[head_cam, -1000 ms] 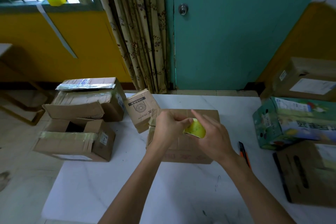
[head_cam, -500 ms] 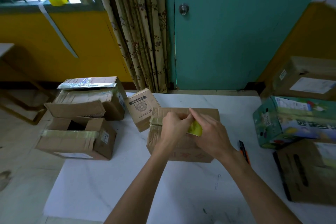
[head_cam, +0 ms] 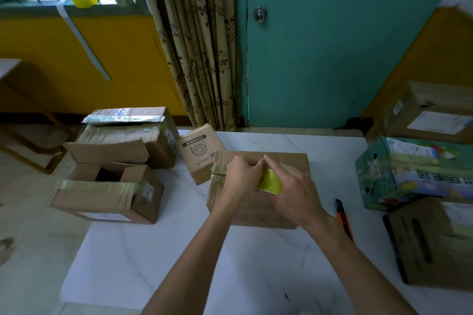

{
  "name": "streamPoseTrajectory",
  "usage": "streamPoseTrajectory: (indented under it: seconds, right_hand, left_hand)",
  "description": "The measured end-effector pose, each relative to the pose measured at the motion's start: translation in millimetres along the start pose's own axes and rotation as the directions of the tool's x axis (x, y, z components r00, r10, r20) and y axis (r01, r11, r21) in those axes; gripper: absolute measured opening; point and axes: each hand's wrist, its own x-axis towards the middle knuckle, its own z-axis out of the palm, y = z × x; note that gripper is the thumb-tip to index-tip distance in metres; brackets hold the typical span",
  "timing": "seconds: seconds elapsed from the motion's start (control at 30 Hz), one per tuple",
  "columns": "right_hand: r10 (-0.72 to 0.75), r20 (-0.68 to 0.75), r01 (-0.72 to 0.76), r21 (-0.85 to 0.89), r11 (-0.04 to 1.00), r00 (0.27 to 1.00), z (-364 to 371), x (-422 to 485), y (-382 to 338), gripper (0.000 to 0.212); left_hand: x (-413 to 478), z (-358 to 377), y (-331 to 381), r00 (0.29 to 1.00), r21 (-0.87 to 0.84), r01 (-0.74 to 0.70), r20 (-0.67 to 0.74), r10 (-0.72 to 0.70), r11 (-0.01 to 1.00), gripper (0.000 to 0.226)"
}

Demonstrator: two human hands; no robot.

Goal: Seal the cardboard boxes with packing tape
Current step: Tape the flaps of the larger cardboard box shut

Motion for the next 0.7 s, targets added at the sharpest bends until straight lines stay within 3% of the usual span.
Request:
streamPoseTrajectory:
  seconds: [0.17,0.43,0.7]
  right_hand:
    - [0.009,0.018,-0.009,0.005,1.0,1.0,3.0,-1.3,-0.1,0.083]
    - [-0.011,-0.004,0.012,0.013,1.0,1.0,0.5,-1.4,-3.2,0.081]
    - [-0.001,-0.029,0.001,-0.005,1.0,1.0,1.0,-3.8,-5.9,0.079]
  left_hand:
    - [-9.4,1.2,2.5,0.999,0.058,-0.039,-0.016,0.04,0.998,0.049]
    - [-19.0,-2.6,4.2,0.974,0.106,-0.14,-0.162,0.156,0.984,0.04]
    - [-18.8,-1.6,2.6,0.974,0.038,-0.096,-0.2,0.102,0.995,0.038]
